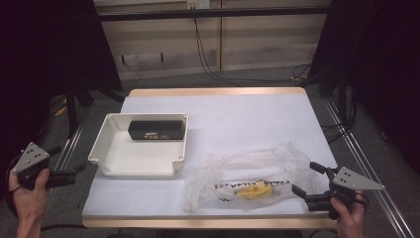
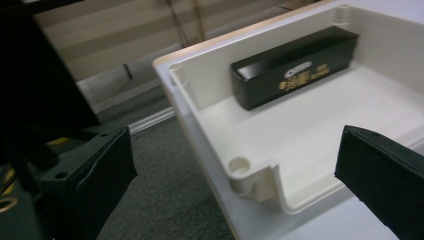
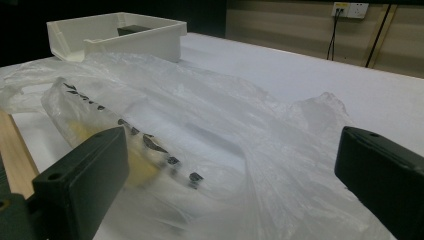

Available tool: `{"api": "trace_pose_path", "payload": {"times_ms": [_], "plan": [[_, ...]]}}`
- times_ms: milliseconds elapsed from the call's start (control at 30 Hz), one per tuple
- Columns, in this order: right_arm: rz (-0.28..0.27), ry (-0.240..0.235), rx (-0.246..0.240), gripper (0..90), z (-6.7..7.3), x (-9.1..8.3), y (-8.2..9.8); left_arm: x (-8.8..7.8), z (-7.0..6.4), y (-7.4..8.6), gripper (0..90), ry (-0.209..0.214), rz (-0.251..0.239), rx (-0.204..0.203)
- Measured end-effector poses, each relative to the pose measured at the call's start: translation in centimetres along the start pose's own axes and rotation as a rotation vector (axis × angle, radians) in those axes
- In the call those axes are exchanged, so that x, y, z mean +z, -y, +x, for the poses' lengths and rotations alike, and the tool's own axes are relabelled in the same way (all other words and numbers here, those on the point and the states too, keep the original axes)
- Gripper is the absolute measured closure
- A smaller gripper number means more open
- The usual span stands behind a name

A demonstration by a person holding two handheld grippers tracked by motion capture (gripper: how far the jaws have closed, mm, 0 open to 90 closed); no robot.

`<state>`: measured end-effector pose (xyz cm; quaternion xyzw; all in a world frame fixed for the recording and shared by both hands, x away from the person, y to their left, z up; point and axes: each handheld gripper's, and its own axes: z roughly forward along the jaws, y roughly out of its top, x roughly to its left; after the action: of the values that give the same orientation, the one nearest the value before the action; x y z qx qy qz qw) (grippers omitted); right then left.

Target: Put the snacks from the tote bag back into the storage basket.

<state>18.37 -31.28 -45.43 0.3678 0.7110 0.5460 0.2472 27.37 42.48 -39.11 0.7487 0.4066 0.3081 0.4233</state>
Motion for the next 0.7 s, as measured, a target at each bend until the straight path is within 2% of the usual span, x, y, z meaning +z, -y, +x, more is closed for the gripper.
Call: {"api": "trace_pose_path", "payload": {"times_ms": [33, 67, 100, 167, 200, 233, 267, 300, 367, 433, 467, 500, 533, 633, 700], "plan": [[0.004, -0.002, 0.000, 0.4, 0.0, -0.1, 0.0, -0.2, -0.3, 0.4, 2.3, -0.005, -0.006, -0.025], [0.003, -0.001, -0.002, 0.4, 0.1, -0.1, 0.0, -0.3, -0.9, 0.8, 2.5, -0.011, -0.016, -0.028], [0.001, 0.002, -0.001, 0.4, 0.0, -0.1, 0.0, -0.4, -1.4, 1.2, 2.5, 0.003, -0.024, -0.031], [-0.002, 0.005, 0.005, 0.5, 0.0, -0.1, 0.0, -0.4, -2.8, 1.7, 2.5, 0.001, -0.048, -0.054], [-0.001, 0.005, 0.004, 0.4, 0.0, -0.1, -0.1, -0.1, -3.5, 1.8, 2.5, 0.008, -0.061, -0.076], [-0.003, 0.006, 0.003, 0.5, -0.1, -0.1, -0.1, 0.1, -4.2, 1.9, 2.5, 0.008, -0.053, -0.085], [-0.004, 0.007, 0.003, 0.5, 0.0, -0.1, -0.1, 0.3, -4.9, 1.8, 2.4, 0.007, -0.050, -0.082], [-0.004, 0.006, 0.001, 0.5, 0.0, -0.1, -0.1, 0.5, -5.8, 1.7, 2.3, -0.001, -0.075, -0.105], [-0.010, 0.005, -0.001, 0.3, 0.0, -0.2, -0.1, 0.7, -7.1, 1.3, 2.3, -0.008, -0.095, -0.080], [-0.014, 0.008, 0.008, 0.4, -0.1, -0.4, 0.0, 0.9, -8.5, 0.9, 2.2, 0.018, -0.125, -0.086], [-0.018, 0.009, 0.008, 0.4, -0.1, -0.4, 0.0, 1.0, -9.1, 0.8, 2.1, 0.020, -0.127, -0.076], [-0.023, 0.012, 0.013, 0.5, -0.2, -0.4, 0.0, 1.2, -9.9, 0.6, 2.1, 0.022, -0.136, -0.084], [-0.021, 0.010, 0.010, 0.4, -0.2, -0.5, 0.0, 1.3, -10.5, 0.5, 1.8, 0.055, -0.143, -0.081], [-0.025, 0.014, 0.011, 0.4, -0.1, -0.5, -0.1, 1.8, -12.2, 0.1, 1.7, 0.062, -0.159, -0.069], [-0.027, 0.012, 0.005, 0.4, 0.0, -0.5, -0.1, 2.1, -13.1, -0.1, 1.7, 0.054, -0.171, -0.076]]}}
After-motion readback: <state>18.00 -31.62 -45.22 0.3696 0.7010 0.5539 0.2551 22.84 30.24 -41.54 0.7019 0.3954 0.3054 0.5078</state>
